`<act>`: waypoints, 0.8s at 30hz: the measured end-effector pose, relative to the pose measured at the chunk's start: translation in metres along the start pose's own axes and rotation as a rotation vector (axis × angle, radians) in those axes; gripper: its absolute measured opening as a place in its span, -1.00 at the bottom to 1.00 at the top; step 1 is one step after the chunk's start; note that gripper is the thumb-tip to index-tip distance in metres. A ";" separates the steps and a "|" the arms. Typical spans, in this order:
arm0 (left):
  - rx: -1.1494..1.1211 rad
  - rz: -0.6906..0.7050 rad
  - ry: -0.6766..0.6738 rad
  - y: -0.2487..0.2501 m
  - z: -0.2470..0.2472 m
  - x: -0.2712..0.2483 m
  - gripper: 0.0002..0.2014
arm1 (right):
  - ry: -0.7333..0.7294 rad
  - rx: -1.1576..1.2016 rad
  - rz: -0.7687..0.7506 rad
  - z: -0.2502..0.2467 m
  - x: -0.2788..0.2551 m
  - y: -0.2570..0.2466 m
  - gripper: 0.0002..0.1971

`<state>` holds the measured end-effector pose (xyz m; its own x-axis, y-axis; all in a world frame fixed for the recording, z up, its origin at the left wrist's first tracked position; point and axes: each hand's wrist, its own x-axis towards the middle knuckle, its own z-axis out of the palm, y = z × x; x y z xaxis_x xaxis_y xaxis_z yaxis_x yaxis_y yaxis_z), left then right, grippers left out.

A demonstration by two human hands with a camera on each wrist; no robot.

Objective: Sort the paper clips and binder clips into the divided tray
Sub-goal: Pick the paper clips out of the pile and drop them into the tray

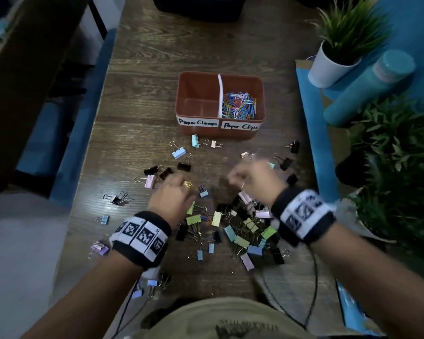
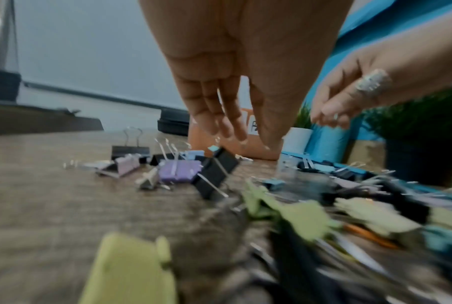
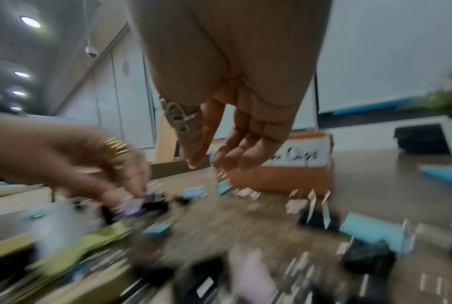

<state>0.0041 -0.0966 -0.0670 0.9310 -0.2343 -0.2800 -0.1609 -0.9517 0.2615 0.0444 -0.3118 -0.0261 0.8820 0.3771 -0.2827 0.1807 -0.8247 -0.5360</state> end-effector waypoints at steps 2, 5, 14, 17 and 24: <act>-0.050 0.025 -0.123 0.006 0.009 -0.013 -0.60 | -0.192 0.001 0.013 0.033 -0.026 -0.012 -0.74; 0.018 -0.019 -0.171 0.007 0.018 -0.025 -0.59 | -0.264 -0.168 0.064 0.067 -0.036 -0.019 -0.56; 0.150 -0.141 -0.075 -0.010 0.011 -0.047 -0.75 | -0.194 -0.268 0.105 0.074 -0.044 -0.018 -0.67; -0.022 -0.115 -0.147 0.003 0.018 -0.050 -0.60 | -0.185 -0.319 0.120 0.075 -0.047 -0.021 -0.62; -0.047 -0.195 -0.195 0.025 0.022 -0.041 -0.57 | -0.034 -0.211 0.016 0.087 -0.046 -0.042 -0.72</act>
<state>-0.0450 -0.1152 -0.0690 0.8613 -0.0855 -0.5009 0.0348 -0.9735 0.2259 -0.0419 -0.2579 -0.0601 0.8709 0.3744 -0.3183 0.2572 -0.8992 -0.3540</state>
